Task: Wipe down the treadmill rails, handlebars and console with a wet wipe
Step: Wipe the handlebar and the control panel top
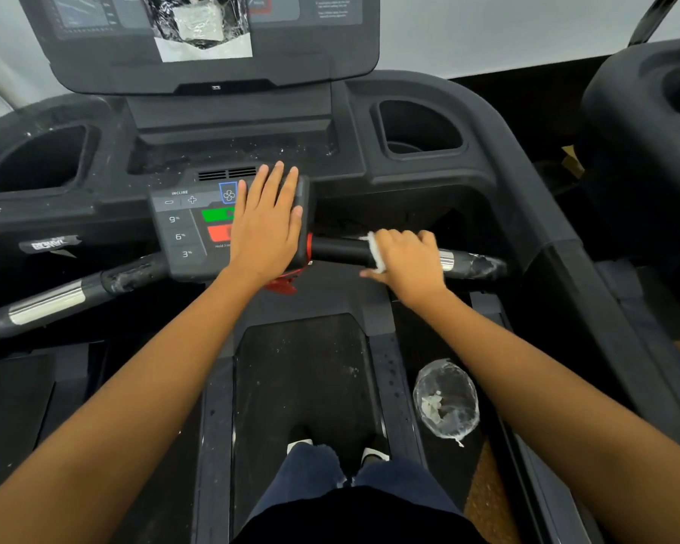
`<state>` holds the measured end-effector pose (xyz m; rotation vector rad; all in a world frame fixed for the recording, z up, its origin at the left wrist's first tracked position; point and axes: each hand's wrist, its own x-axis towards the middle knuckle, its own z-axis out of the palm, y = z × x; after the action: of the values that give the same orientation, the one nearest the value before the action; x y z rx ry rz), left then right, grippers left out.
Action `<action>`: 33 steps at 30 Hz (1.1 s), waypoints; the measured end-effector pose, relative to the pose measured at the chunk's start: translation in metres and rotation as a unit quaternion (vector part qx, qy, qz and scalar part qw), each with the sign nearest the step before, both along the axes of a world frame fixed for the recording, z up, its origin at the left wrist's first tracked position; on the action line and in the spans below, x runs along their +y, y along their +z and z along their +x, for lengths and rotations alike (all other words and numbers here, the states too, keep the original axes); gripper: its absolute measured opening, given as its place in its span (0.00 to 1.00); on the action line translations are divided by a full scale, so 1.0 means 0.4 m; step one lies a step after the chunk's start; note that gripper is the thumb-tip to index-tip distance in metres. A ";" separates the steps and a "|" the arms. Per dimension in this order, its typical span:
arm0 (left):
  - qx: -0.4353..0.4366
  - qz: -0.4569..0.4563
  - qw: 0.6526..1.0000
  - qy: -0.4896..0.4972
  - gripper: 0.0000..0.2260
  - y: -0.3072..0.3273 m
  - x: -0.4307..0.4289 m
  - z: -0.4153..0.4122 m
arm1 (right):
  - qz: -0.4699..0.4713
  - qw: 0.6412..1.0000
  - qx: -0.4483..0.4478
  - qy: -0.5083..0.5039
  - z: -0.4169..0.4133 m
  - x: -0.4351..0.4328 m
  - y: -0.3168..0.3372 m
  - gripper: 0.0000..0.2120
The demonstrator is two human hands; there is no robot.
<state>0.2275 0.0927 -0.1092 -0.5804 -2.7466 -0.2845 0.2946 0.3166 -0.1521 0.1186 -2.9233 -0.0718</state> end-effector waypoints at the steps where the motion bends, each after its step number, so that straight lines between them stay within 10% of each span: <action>1: 0.001 0.003 1.000 0.000 0.23 0.000 0.001 0.001 | 0.007 1.000 0.002 -0.019 0.012 0.024 -0.005 0.27; 12: 0.008 -0.001 1.000 0.016 0.23 -0.004 0.011 0.004 | -0.067 0.994 -0.073 0.039 -0.092 -0.231 0.055 0.15; 23: 0.009 0.032 0.999 0.019 0.23 -0.001 0.028 0.009 | -0.026 0.998 -0.018 -0.047 0.057 0.135 -0.002 0.35; 33: -0.054 -0.004 0.989 -0.134 0.17 -0.019 0.201 0.059 | -0.083 0.996 0.035 -0.010 0.041 0.002 0.006 0.17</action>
<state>0.2513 0.1732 -0.1170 -0.9651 -2.7706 -0.3786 0.3111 0.3174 -0.1496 0.0575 -2.8457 0.1600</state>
